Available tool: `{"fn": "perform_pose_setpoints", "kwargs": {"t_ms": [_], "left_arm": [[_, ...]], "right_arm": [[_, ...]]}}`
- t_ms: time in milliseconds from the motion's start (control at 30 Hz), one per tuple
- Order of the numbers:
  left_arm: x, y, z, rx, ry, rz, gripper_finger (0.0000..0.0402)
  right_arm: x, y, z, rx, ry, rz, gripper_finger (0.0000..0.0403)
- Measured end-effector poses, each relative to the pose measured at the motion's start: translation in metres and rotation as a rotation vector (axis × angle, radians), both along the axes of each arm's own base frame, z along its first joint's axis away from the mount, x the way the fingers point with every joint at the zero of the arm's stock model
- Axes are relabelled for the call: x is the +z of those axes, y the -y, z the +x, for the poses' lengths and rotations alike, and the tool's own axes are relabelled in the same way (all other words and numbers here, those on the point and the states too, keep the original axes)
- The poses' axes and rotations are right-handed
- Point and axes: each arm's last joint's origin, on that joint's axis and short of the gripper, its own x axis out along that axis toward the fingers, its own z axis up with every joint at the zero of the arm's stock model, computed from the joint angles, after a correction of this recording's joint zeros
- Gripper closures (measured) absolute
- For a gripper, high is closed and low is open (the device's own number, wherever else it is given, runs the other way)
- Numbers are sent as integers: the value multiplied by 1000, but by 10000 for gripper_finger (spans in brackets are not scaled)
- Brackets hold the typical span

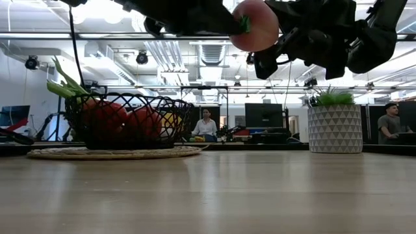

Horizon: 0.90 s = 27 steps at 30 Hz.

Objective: Build produce basket
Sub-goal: Put the pink peach into the black mesh basket

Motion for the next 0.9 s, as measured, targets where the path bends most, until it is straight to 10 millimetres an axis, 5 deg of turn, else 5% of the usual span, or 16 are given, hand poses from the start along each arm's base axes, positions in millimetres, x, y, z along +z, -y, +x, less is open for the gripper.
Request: {"fn": "perform_pose_setpoints", "kwargs": {"t_ms": [900], "left_arm": [[11, -4, 0, 120, 75, 9, 306]], "right_arm": [[-1, 0, 0, -5, -7, 4, 119]]}}
